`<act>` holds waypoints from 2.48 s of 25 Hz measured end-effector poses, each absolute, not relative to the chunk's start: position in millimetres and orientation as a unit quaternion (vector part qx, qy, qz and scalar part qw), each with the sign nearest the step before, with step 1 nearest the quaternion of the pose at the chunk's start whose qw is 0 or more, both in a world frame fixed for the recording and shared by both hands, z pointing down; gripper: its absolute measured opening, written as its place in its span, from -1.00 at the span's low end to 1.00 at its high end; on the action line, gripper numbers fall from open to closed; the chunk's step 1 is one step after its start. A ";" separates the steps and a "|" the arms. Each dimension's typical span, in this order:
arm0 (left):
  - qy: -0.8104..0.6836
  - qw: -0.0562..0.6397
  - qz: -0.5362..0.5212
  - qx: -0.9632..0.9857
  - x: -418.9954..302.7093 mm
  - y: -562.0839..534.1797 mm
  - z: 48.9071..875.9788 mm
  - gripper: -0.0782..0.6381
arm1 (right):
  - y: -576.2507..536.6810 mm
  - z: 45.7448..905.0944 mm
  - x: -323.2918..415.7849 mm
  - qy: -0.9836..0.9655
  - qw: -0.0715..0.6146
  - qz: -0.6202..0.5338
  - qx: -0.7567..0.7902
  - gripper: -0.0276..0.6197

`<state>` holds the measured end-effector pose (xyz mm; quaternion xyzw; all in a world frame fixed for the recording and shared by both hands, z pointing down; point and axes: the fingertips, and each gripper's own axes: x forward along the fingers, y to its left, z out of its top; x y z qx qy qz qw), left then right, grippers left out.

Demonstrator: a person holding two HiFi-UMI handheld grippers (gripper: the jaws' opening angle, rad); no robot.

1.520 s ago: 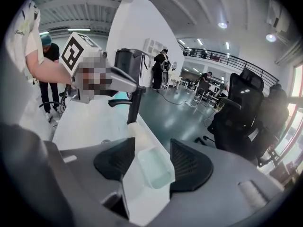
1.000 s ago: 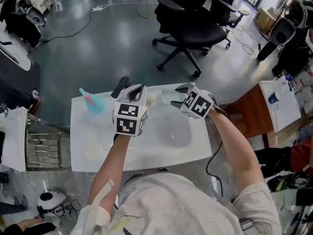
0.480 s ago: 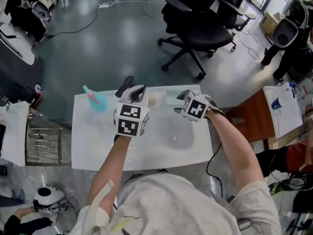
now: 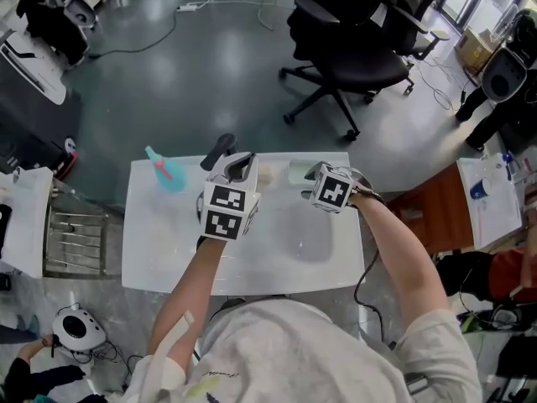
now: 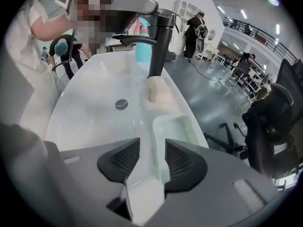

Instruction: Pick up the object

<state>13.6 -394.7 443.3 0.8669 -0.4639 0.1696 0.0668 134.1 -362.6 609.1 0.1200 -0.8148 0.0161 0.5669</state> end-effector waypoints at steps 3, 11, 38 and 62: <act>-0.471 0.061 0.175 0.863 11.4 -396.5 444.2 -0.79 | -364.9 616.3 136.5 -0.812 0.573 0.015 0.113 -0.42; -0.478 0.063 0.174 0.858 7.8 -399.6 442.1 -0.79 | -367.0 622.0 138.4 -0.808 0.580 0.020 0.102 -0.64; -0.479 0.057 0.170 0.859 -0.2 -399.0 437.4 -0.79 | -380.3 592.3 129.3 -0.832 0.529 0.027 0.167 -0.86; -0.474 0.052 0.146 0.867 -8.8 -395.0 409.7 -0.79 | -405.6 444.7 85.4 -0.890 0.312 0.027 0.330 -0.88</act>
